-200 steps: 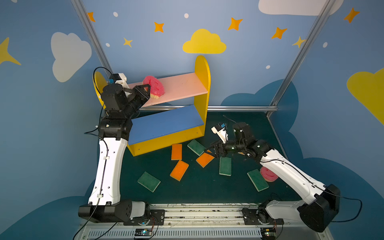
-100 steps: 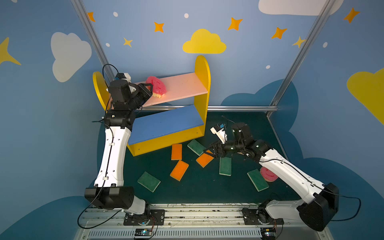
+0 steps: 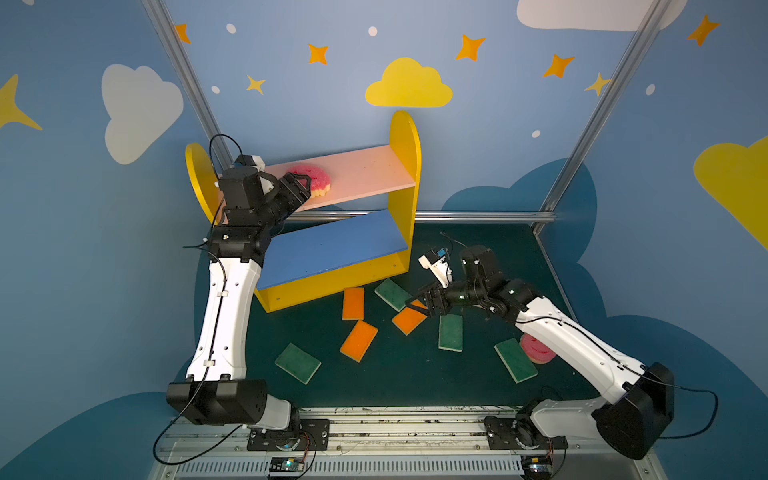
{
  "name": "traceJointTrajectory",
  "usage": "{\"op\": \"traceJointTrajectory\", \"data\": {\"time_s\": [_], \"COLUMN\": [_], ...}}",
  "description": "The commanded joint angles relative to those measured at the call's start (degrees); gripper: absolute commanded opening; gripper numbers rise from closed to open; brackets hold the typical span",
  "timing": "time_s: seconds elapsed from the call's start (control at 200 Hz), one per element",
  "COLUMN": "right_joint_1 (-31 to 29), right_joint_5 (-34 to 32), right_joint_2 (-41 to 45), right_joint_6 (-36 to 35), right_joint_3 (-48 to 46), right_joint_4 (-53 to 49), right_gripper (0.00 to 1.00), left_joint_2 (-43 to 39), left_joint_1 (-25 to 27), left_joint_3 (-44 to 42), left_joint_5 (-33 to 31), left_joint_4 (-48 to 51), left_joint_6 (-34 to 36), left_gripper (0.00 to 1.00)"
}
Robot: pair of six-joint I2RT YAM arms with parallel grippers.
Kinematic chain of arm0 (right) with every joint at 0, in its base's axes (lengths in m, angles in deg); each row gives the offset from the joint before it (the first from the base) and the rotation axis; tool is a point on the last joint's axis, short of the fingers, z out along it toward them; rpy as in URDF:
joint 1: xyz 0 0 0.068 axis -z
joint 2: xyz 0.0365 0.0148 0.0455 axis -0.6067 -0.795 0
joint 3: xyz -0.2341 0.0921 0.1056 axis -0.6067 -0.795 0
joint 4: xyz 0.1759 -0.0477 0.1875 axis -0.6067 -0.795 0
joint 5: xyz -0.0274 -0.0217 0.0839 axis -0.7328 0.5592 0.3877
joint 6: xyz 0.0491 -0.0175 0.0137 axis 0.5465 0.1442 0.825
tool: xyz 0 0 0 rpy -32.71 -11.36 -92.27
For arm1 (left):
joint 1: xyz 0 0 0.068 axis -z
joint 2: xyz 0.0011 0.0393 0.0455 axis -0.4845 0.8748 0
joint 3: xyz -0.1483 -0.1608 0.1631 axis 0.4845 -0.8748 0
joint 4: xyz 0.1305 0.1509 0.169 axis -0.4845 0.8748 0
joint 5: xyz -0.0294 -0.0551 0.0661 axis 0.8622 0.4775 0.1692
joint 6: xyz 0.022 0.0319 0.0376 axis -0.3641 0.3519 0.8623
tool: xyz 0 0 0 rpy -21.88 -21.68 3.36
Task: Place and organize the cleaning sponges onto the shelf
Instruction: 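Place the pink sponge on the top shelf with the left gripper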
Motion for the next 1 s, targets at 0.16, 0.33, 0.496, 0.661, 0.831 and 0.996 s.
{"op": "traceJointTrajectory", "data": {"time_s": [0.16, 0.33, 0.496, 0.661, 0.831, 0.996], "right_joint_1": [-0.6, -0.8, -1.0, -0.9, 0.7, 3.9], "right_joint_5": [0.0, -0.2, -0.3, -1.3, -5.5, -12.9], "right_joint_2": [-0.1, 0.2, 0.5, 1.0, 1.0, 2.3], "right_joint_6": [-0.2, -0.1, -0.1, 1.4, 5.1, 10.2], "right_joint_3": [-0.2, -0.4, -0.4, -0.9, -1.2, -2.4], "right_joint_4": [0.6, 0.7, 0.7, 1.2, 0.3, -0.9], "right_gripper": [0.79, 0.80, 0.80, 0.80, 0.80, 0.80], "left_joint_2": [-2.2, -3.3, -4.8, -7.8, -11.4, -14.0], "left_joint_1": [0.7, 1.4, 1.8, 3.0, 6.4, 11.9], "left_joint_3": [-0.4, -1.5, -3.0, -5.6, -10.6, -17.1], "left_joint_5": [-1.3, -2.4, -3.0, -4.1, -4.8, -6.9], "left_joint_4": [2.2, 2.6, 2.5, 1.8, 0.3, -1.5], "left_joint_6": [2.3, 3.0, 2.9, 3.9, 5.2, 6.3], "left_gripper": [0.82, 0.86, 0.87, 0.88, 0.91, 0.92]}}
